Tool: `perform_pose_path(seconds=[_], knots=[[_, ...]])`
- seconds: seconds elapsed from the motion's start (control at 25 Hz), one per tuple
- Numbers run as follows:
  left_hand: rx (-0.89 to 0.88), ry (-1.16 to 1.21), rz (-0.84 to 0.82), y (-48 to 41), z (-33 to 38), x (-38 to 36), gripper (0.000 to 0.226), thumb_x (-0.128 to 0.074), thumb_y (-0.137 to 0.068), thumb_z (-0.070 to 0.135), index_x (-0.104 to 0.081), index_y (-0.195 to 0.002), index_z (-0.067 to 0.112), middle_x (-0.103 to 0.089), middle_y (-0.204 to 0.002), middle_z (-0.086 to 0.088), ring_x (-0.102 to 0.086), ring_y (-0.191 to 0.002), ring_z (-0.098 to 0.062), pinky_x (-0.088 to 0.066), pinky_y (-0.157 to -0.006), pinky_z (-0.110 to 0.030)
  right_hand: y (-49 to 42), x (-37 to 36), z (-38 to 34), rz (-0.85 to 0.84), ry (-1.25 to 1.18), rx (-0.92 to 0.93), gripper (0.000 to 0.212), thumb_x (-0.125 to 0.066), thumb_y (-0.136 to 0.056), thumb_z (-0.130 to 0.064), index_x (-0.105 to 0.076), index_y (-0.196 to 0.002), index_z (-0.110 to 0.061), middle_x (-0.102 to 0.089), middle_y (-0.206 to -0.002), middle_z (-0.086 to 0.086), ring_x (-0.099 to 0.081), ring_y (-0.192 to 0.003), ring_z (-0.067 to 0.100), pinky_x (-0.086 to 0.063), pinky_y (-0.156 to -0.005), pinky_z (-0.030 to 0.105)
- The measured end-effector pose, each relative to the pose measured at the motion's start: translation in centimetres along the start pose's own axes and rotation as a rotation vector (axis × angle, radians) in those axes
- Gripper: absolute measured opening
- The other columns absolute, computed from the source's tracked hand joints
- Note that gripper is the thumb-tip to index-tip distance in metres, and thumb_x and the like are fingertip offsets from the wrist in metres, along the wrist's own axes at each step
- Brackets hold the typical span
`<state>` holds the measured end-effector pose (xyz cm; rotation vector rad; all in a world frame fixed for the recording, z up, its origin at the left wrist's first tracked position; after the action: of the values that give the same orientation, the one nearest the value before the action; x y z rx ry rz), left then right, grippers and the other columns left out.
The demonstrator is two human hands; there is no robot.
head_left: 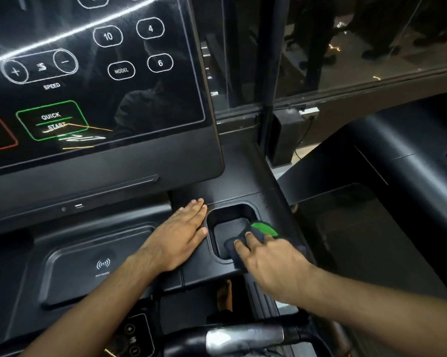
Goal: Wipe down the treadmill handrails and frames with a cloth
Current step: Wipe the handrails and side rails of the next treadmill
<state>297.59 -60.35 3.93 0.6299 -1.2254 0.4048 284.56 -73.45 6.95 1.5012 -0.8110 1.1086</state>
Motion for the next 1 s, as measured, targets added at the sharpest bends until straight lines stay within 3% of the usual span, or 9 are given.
perform_pose_path(seconds=[0.12,0.2,0.32,0.48,0.56,0.6,0.72,0.88,1.0], knots=[[0.029,0.041,0.027,1.1,-0.4,0.3,0.074,-0.006,-0.093,0.054,-0.009,-0.155,0.015,-0.002,-0.163,0.001,0.005,-0.148,-0.005,0.006,-0.117,-0.021,-3.0,2.1,0.4,0.011,-0.328,-0.162,0.037,-0.049,-0.087,-0.019,-0.050,-0.124,-0.016,-0.062,-0.125,0.017,-0.061,-0.112,0.040,-0.049,-0.084,0.042],[0.060,0.088,0.040,1.5,-0.9,0.5,0.059,-0.021,-0.103,0.041,-0.010,-0.155,0.014,-0.004,-0.164,0.001,0.002,-0.149,-0.006,0.003,-0.120,-0.022,-5.4,2.1,2.7,0.005,-0.667,-0.450,0.035,-0.045,-0.089,-0.017,-0.053,-0.123,-0.013,-0.059,-0.132,0.019,-0.056,-0.120,0.041,-0.044,-0.087,0.038],[0.070,0.138,0.076,2.0,-1.2,0.7,0.055,-0.029,-0.105,0.029,-0.012,-0.155,0.014,-0.005,-0.164,0.000,0.000,-0.149,-0.007,0.002,-0.120,-0.021,-8.0,0.2,3.2,-0.040,-0.864,-0.713,0.043,-0.048,-0.094,-0.022,-0.051,-0.133,-0.005,-0.055,-0.138,0.019,-0.052,-0.127,0.037,-0.041,-0.090,0.033],[0.076,0.150,0.082,1.8,-0.8,0.9,0.055,-0.029,-0.105,0.026,-0.012,-0.156,0.012,-0.005,-0.164,-0.002,0.000,-0.150,-0.009,0.003,-0.120,-0.022,-9.7,-1.4,-0.4,-0.094,-1.030,-0.709,0.039,-0.046,-0.088,-0.020,-0.059,-0.123,-0.008,-0.063,-0.125,0.017,-0.057,-0.122,0.037,-0.046,-0.094,0.036],[0.084,0.138,0.080,1.7,-0.4,1.1,0.055,-0.029,-0.105,0.025,-0.010,-0.156,0.012,-0.003,-0.164,-0.003,0.002,-0.150,-0.010,0.006,-0.119,-0.021,-9.5,-0.9,-0.6,-0.124,-1.065,-0.601,0.019,-0.053,-0.084,-0.016,-0.062,-0.101,-0.011,-0.065,-0.097,0.008,-0.062,-0.106,0.031,-0.047,-0.079,0.032],[0.088,0.129,0.075,1.6,-0.3,1.1,0.055,-0.029,-0.106,0.025,-0.009,-0.156,0.012,-0.002,-0.164,-0.003,0.003,-0.150,-0.011,0.007,-0.118,-0.021,-9.0,-0.6,-0.6,-0.174,-1.066,-0.535,0.019,-0.057,-0.083,-0.016,-0.058,-0.102,-0.012,-0.059,-0.088,0.005,-0.059,-0.097,0.027,-0.044,-0.070,0.029],[0.095,0.108,0.061,1.2,0.3,1.1,0.055,-0.027,-0.106,0.025,-0.008,-0.156,0.012,0.001,-0.164,-0.004,0.005,-0.151,-0.013,0.009,-0.117,-0.023,-7.6,-0.3,-0.2,-0.401,-0.747,-0.303,0.048,-0.061,-0.082,-0.022,-0.049,-0.128,-0.014,-0.059,-0.103,0.007,-0.056,-0.098,0.025,-0.048,-0.076,0.029],[0.074,0.073,0.058,0.9,0.3,0.9,0.055,-0.025,-0.106,0.026,-0.006,-0.156,0.013,0.002,-0.164,-0.005,0.006,-0.151,-0.015,0.008,-0.118,-0.026,-7.3,-0.3,0.8,-0.677,-0.324,0.023,0.056,-0.062,-0.080,-0.013,-0.050,-0.134,-0.008,-0.060,-0.128,0.014,-0.061,-0.111,0.030,-0.054,-0.090,0.039],[0.066,0.067,0.059,1.2,0.1,0.9,0.055,-0.024,-0.106,0.026,-0.004,-0.156,0.014,0.004,-0.164,-0.003,0.008,-0.150,-0.013,0.011,-0.117,-0.024,-7.6,-0.7,0.9,-0.668,0.146,0.235,0.053,-0.056,-0.087,-0.008,-0.050,-0.140,-0.010,-0.057,-0.135,0.015,-0.059,-0.117,0.033,-0.052,-0.095,0.040]])
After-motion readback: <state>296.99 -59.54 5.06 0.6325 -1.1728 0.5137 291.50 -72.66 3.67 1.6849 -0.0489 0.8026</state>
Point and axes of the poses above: each hand's wrist, its own y-axis away from the middle knuckle, its own x-axis out of the back of the hand, z = x × y, the point moved 6 cm from there along -y, towards the middle knuckle
